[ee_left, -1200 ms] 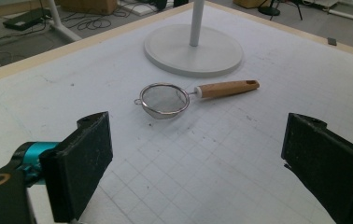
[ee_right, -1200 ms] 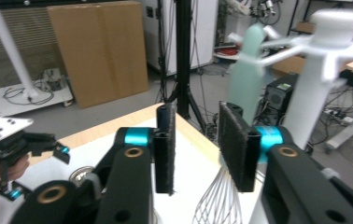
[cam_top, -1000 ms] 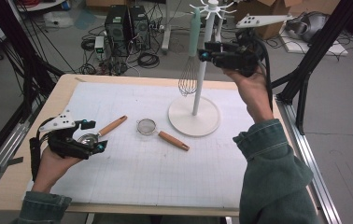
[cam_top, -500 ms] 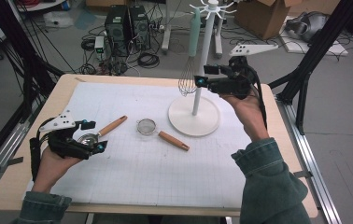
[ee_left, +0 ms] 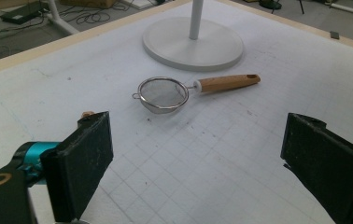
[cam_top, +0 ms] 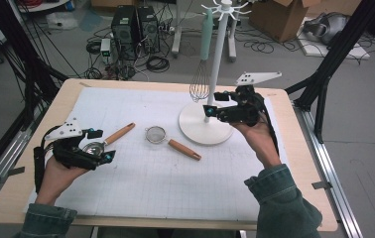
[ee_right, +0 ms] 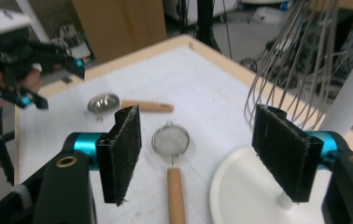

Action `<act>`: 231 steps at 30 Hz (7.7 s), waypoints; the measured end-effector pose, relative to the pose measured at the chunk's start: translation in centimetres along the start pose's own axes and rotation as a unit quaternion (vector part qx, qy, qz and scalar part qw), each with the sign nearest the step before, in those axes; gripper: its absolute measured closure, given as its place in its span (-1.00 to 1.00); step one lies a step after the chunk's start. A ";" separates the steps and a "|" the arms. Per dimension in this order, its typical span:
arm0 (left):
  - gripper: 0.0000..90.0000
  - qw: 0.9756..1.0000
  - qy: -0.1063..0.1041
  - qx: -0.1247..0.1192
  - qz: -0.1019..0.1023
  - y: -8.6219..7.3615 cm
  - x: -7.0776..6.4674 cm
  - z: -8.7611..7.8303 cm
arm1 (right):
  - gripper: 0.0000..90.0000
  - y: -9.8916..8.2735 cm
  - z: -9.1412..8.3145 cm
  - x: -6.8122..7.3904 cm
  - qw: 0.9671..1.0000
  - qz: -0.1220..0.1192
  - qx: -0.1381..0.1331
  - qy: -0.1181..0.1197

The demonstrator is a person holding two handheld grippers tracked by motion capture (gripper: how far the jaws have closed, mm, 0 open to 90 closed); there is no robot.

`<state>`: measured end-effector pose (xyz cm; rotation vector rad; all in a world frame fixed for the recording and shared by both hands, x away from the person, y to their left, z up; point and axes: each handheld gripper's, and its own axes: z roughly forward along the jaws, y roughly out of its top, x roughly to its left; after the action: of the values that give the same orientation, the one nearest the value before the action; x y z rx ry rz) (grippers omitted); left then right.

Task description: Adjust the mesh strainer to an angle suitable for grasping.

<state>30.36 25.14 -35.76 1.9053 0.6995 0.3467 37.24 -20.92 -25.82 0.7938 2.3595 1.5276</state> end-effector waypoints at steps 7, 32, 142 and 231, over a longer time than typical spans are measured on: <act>-0.78 1.000 -0.001 0.002 0.001 0.0 -0.2 0.2 | -0.31 -2.3 1.1 0.1 1.000 0.006 0.015 0.001; -0.78 1.000 -0.007 0.004 0.002 0.0 -0.4 0.6 | -0.35 -8.7 7.8 -0.2 0.995 0.016 0.094 0.007; -0.76 0.999 -0.031 0.007 0.021 0.2 -1.2 1.4 | 0.55 -11.7 17.3 5.6 0.945 -0.122 0.202 0.227; 0.04 0.953 -0.185 0.189 0.151 0.5 -5.0 13.8 | -0.33 -15.5 4.3 2.7 0.986 -0.054 0.119 0.102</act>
<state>33.86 11.84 -40.83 2.3652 0.2306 0.0353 32.00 -20.92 -41.32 0.5675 2.7253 1.3585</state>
